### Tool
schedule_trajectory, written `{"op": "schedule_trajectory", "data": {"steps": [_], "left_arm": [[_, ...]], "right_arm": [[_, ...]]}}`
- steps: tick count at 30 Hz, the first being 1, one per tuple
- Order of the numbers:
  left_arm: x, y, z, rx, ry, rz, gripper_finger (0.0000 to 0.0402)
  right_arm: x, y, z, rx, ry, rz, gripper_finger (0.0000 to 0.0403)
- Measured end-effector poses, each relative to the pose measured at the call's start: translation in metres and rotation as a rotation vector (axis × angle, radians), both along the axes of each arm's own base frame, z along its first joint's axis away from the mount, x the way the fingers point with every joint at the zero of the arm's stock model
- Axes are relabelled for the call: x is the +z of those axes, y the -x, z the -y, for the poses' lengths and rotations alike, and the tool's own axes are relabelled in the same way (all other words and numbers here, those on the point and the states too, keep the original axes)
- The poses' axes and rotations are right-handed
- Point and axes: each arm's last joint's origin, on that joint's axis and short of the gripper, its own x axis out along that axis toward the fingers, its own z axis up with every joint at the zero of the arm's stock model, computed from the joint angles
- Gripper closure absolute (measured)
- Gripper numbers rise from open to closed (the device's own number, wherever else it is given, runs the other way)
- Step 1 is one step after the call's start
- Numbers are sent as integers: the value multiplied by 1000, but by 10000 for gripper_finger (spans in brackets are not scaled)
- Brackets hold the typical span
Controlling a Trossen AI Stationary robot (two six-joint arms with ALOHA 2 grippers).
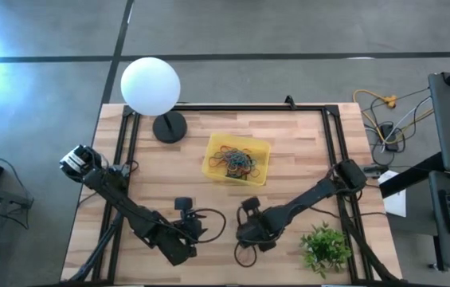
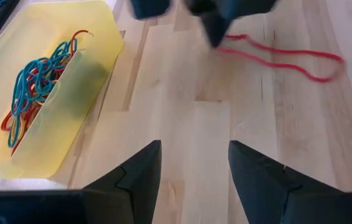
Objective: Pick and place rubber bands into bin
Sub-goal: Put the red rubber band into the yellow bin
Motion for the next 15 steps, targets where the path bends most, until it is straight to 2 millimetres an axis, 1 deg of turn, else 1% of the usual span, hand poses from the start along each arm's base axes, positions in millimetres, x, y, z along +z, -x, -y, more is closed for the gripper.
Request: {"op": "schedule_trajectory", "data": {"steps": [1, 5, 9, 13, 15], "left_arm": [[0, 0, 0, 0, 0, 1, 230], [0, 0, 0, 1, 2, 4, 230], [0, 0, 0, 0, 2, 5, 230], [0, 0, 0, 1, 3, 6, 230], [0, 0, 0, 1, 2, 6, 230]], "right_arm": [[5, 0, 2, -13, 22, 26, 395], [37, 5, 8, -63, 88, 130, 395], [57, 10, 13, -88, 156, 207, 395], [89, 14, 24, -108, 237, 337, 395], [99, 15, 31, -111, 262, 366, 395]]}}
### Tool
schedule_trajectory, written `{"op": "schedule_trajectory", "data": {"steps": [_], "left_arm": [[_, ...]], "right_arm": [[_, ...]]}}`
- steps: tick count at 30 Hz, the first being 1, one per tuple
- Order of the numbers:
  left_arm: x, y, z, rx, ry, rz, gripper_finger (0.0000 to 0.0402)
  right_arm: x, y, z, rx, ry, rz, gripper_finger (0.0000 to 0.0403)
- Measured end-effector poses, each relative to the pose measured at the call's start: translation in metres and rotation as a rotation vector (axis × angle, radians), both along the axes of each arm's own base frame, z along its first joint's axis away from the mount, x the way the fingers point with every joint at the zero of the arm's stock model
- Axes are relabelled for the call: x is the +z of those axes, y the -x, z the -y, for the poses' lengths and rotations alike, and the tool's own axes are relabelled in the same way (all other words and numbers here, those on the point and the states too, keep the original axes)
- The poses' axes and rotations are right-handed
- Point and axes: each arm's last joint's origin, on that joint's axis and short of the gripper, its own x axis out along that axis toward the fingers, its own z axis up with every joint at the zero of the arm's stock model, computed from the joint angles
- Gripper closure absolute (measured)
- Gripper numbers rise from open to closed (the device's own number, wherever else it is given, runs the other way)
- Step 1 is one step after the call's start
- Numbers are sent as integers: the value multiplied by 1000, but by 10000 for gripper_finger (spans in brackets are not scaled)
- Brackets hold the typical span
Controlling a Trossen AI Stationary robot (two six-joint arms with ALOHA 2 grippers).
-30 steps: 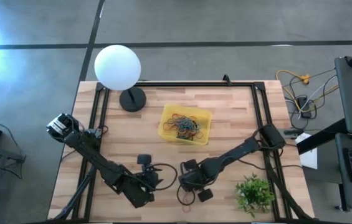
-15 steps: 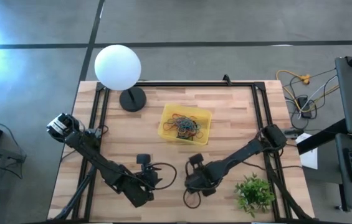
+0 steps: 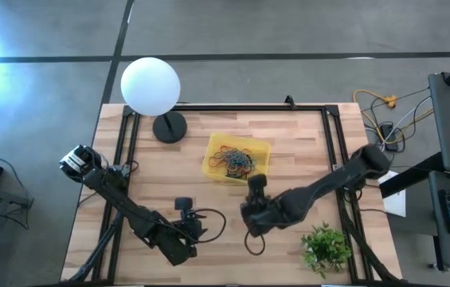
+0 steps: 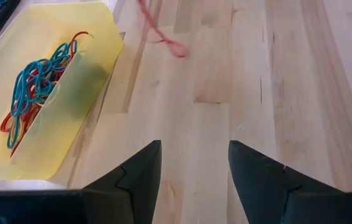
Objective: Pick and place rubber bands into bin
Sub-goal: Put the red rubber band into the yellow bin
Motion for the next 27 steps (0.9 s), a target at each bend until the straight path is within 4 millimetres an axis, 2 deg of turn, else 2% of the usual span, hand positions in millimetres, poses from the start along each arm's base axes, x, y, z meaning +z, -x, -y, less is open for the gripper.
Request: {"op": "schedule_trajectory", "data": {"steps": [5, 13, 21, 27], "left_arm": [[1, -1, 0, 0, 6, 8, 230], [0, 0, 0, -4, 0, 5, 230], [-5, 2, -1, -6, -14, -10, 230], [-6, 2, -2, -6, -15, -11, 230]], "right_arm": [[29, 3, 26, -33, 77, 77, 395], [49, -2, 78, -107, 148, 83, 395], [49, -10, 138, -236, 115, 51, 394], [37, -16, 170, -202, -130, 20, 388]]}}
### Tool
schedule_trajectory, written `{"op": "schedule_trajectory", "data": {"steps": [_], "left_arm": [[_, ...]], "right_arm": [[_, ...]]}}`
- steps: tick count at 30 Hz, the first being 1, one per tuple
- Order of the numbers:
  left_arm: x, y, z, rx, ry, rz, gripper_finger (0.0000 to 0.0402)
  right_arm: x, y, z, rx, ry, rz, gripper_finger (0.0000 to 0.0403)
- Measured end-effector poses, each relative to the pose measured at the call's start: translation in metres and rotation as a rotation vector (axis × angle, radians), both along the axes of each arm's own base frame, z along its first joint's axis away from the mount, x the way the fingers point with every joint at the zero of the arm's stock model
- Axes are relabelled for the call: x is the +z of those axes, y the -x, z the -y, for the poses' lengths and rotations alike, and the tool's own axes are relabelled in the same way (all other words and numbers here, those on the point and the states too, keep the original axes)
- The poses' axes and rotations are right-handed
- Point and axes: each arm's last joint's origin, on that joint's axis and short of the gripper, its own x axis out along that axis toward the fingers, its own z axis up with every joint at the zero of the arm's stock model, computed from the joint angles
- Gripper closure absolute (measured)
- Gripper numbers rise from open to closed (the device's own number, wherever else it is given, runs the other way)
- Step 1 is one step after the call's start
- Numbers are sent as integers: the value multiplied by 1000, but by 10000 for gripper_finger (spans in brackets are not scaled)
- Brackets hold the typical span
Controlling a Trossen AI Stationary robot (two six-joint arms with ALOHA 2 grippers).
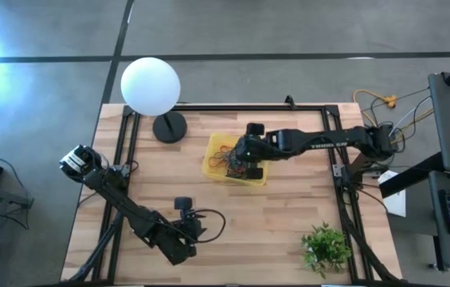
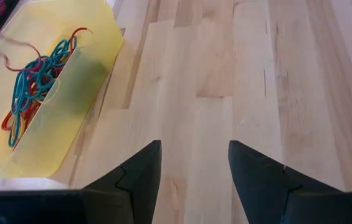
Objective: Pick and place rubber bands into bin
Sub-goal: Put the red rubber band into the yellow bin, then return to Home Position
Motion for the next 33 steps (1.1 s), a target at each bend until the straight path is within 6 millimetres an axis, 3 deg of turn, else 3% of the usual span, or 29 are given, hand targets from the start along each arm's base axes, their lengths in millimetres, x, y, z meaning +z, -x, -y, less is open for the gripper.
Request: {"op": "schedule_trajectory", "data": {"steps": [5, 14, 17, 20, 25, 29, 33], "left_arm": [[0, 0, 0, 0, 2, 2, 230], [0, -1, 0, 6, 10, 6, 230], [0, -1, 0, 7, 12, 11, 230], [3, -5, -4, 57, -36, 61, 230], [24, -15, -14, 305, -230, 346, 230], [38, -29, -21, 279, -450, 338, 230], [70, -49, -43, 57, -404, 400, 230]], "right_arm": [[-4, -5, 9, 53, -72, 57, 353], [-5, -6, 8, 41, -98, 78, 275], [-2, -5, 6, 111, -152, 81, 259], [8, -5, -1, 222, -251, 153, 255], [33, 10, -12, 317, -247, 213, 255], [61, 31, -21, 374, -220, 299, 255], [82, 61, -29, 400, -218, 376, 260]]}}
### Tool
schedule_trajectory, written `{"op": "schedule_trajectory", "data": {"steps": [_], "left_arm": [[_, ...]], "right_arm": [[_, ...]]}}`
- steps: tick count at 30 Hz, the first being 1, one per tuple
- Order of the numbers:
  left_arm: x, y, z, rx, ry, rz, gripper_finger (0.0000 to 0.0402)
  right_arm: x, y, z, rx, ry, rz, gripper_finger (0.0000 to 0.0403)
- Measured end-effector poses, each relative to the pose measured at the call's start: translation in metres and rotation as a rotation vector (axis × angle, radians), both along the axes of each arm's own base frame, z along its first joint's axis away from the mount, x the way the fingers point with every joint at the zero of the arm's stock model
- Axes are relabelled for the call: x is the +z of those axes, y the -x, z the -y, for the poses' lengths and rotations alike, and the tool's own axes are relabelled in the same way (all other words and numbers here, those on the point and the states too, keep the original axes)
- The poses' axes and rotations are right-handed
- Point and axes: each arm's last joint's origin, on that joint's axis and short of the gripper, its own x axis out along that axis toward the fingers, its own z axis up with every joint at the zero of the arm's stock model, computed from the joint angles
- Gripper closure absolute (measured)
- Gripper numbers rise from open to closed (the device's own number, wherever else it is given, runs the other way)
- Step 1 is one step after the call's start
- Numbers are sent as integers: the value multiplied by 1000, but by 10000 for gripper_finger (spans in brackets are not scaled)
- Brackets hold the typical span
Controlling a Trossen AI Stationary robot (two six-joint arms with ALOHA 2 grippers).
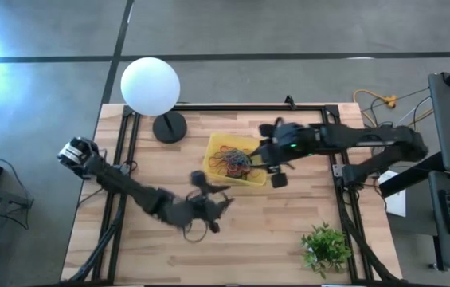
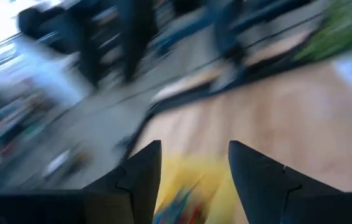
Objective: Pick and place rubber bands into bin
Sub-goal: Return to Home Position
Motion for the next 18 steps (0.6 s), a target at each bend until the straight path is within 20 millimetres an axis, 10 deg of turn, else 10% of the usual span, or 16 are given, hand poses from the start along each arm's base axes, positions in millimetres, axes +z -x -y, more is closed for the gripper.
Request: {"op": "schedule_trajectory", "data": {"steps": [4, 18], "left_arm": [[23, -10, -29, -245, 15, 61, 230], [72, 23, -118, -147, -19, 217, 230]], "right_arm": [[12, 36, -3, 13, -3, 81, 265], [3, 157, 0, -1, -65, 406, 270]]}}
